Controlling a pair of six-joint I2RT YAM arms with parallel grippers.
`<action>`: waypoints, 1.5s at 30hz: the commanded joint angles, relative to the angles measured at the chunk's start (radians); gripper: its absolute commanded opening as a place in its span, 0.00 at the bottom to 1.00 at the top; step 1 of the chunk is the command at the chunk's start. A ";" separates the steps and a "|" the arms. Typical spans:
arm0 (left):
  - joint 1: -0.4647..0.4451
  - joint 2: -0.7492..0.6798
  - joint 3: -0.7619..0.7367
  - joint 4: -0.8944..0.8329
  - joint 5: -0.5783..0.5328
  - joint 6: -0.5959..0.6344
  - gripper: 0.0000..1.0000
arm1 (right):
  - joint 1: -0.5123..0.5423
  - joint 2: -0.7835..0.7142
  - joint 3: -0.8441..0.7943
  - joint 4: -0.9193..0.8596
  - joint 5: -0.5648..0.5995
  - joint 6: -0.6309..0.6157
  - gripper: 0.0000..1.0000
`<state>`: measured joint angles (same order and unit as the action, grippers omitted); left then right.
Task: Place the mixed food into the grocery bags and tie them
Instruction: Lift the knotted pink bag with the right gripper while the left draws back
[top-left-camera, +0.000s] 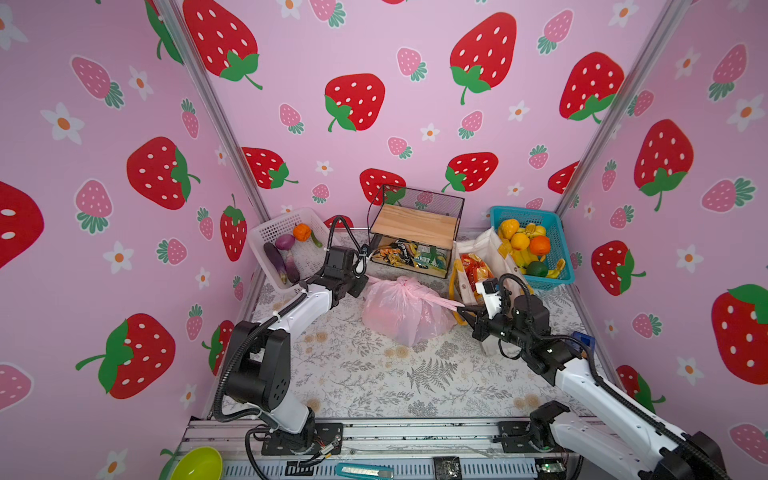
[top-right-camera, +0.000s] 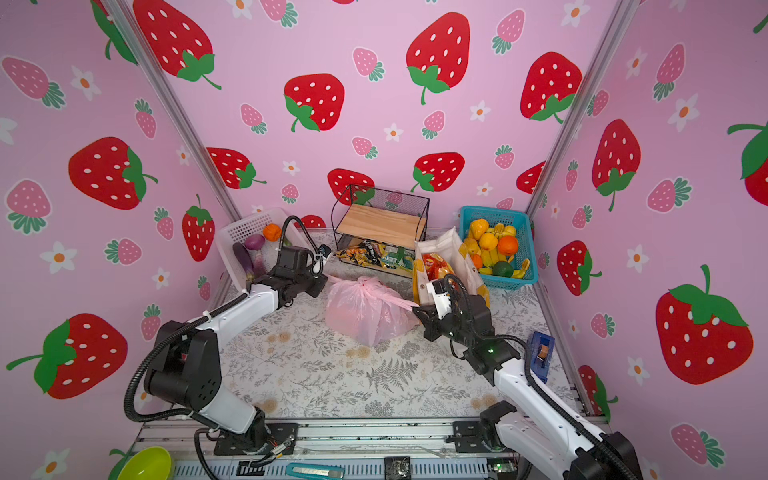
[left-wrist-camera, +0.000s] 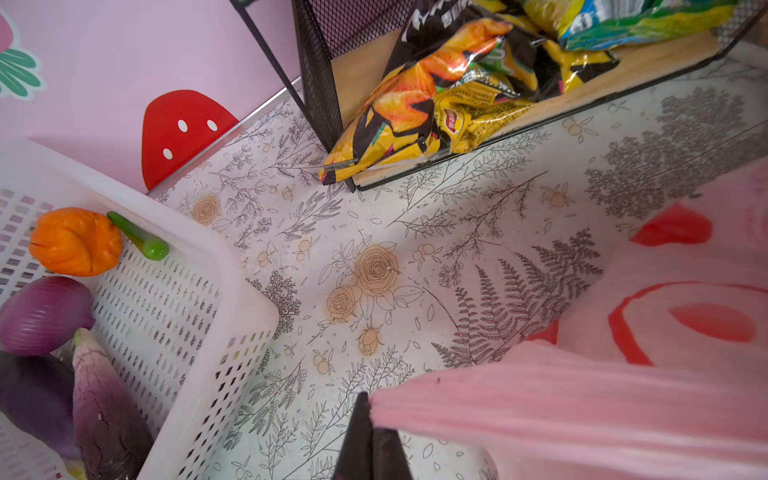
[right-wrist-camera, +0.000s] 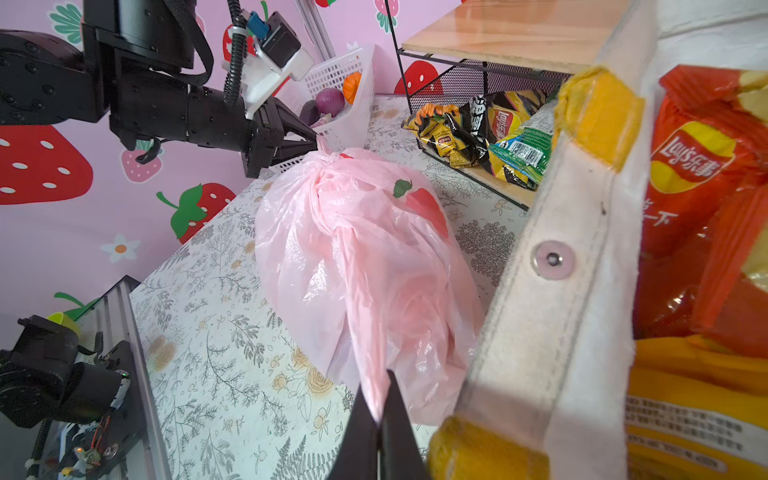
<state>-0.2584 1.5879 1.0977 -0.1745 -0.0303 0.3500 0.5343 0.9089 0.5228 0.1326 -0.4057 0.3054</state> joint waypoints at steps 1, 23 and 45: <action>0.046 -0.039 0.089 -0.080 -0.077 -0.077 0.13 | -0.011 -0.045 0.043 0.018 0.026 -0.064 0.24; 0.084 -0.459 -0.003 -0.178 0.068 -0.379 0.93 | 0.269 0.757 0.862 -0.407 0.093 -0.478 1.00; 0.084 -0.537 -0.033 -0.150 0.094 -0.401 0.94 | 0.252 0.841 0.871 -0.318 -0.288 -0.305 0.00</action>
<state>-0.1791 1.0733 1.0679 -0.3542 0.0402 -0.0162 0.8009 1.8683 1.4273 -0.2699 -0.5446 -0.0566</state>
